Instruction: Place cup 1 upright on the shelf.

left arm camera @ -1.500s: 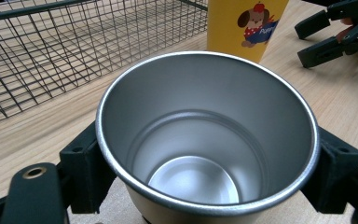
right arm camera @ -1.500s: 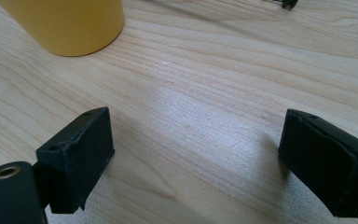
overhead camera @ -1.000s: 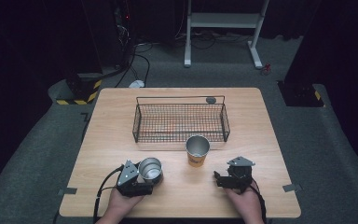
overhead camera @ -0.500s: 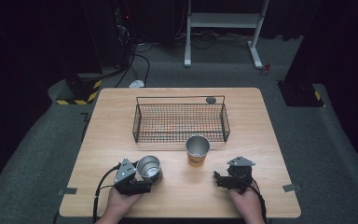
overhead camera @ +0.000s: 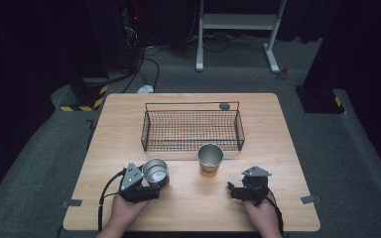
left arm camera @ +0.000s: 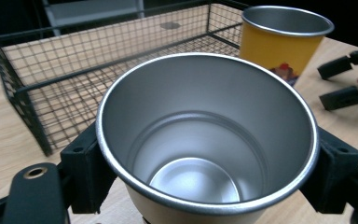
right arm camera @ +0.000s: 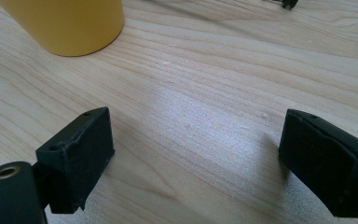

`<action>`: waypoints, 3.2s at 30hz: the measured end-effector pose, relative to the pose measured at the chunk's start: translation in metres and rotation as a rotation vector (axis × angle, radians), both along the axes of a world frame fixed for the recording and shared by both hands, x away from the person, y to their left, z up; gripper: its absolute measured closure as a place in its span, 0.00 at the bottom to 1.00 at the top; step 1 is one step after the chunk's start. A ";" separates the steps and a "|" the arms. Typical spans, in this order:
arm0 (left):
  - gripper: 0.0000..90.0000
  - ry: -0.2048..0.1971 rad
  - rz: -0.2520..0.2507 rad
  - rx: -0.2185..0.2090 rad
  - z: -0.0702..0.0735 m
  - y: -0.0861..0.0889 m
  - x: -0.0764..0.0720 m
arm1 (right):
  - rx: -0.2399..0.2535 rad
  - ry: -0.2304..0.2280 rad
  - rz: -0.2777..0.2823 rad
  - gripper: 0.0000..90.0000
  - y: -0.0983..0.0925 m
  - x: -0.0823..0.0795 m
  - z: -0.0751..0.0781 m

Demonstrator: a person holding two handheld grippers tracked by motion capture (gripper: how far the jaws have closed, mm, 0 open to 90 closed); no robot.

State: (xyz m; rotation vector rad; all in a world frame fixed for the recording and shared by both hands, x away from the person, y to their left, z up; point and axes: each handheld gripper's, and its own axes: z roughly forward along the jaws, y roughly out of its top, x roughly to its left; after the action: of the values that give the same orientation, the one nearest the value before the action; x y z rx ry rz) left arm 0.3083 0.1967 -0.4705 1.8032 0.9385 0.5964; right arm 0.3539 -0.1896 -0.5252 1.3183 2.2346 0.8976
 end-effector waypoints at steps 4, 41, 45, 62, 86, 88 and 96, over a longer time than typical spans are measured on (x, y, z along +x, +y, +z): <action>0.21 -0.004 0.017 -0.007 0.001 0.000 0.001 | 0.001 0.001 0.000 0.10 0.000 0.000 0.000; 0.21 -0.030 0.046 -0.028 0.028 0.005 0.022 | 0.001 0.002 0.003 0.10 0.000 0.001 0.000; 0.21 -0.035 0.048 -0.019 0.031 0.004 0.026 | 0.001 0.002 0.003 0.10 0.000 0.001 0.000; 0.21 -0.047 0.047 -0.011 0.045 -0.004 0.043 | 0.000 0.000 0.005 0.10 0.000 0.001 0.000; 0.21 -0.033 0.072 -0.035 0.058 -0.001 0.076 | -0.001 -0.001 0.005 0.10 0.000 0.001 0.000; 0.21 -0.030 0.075 -0.041 0.059 0.000 0.079 | 0.000 -0.001 0.005 0.10 0.000 0.001 0.000; 0.21 -0.020 0.091 -0.045 0.061 -0.001 0.091 | -0.001 -0.001 0.005 0.10 0.000 0.001 0.000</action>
State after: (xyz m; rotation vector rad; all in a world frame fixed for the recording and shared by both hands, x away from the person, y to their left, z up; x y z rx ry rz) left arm 0.3989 0.1958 -0.4098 1.7190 1.0167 0.6446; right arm 0.3547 -0.1898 -0.5253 1.3123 2.2388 0.8988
